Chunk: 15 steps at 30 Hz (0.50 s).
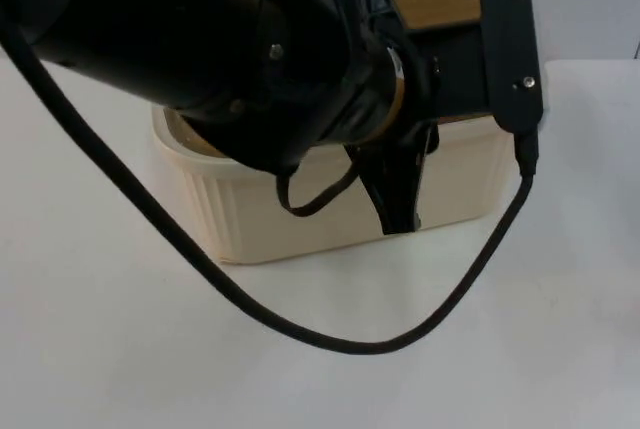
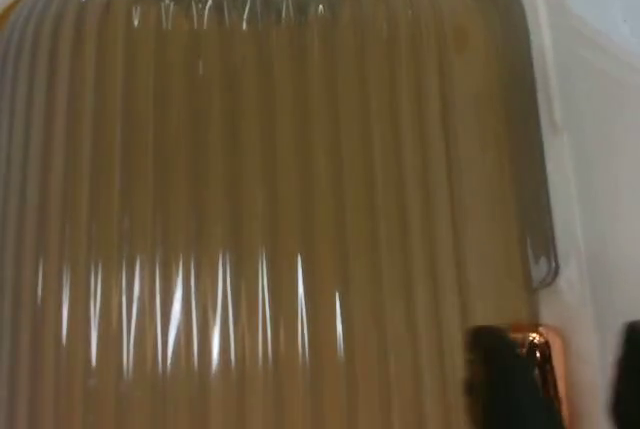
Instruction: Open the box lid with the left hand, place the block into the box with the right hand, then close the box lid with the left hand.
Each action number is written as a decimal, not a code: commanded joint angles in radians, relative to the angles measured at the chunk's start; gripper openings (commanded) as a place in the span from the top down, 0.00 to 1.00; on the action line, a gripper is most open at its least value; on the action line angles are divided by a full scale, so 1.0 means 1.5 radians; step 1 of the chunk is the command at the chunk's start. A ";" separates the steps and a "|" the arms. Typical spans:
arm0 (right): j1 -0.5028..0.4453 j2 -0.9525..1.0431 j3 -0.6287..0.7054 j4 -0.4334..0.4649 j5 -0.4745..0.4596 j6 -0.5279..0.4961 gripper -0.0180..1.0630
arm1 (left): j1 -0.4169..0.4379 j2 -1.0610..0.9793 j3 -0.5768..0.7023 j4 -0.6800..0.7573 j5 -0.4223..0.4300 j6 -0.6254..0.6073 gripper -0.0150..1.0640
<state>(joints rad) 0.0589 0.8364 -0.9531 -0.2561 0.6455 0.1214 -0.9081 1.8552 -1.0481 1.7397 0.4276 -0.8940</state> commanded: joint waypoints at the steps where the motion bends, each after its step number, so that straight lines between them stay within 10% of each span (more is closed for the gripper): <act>1: -0.002 -0.002 -0.003 -0.005 -0.009 -0.004 0.01 | 0.002 0.000 -0.004 0.003 0.001 -0.024 0.82; 5: -0.002 -0.002 -0.003 -0.005 -0.009 -0.004 0.01 | 0.009 0.004 -0.004 0.003 -0.010 -0.080 0.98; 15: -0.002 -0.002 -0.003 -0.005 -0.009 -0.004 0.01 | 0.043 0.008 -0.004 0.003 -0.054 -0.081 0.99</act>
<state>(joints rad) 0.0589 0.8364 -0.9531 -0.2561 0.6415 0.1214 -0.8438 1.8677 -1.0481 1.7416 0.3461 -1.0076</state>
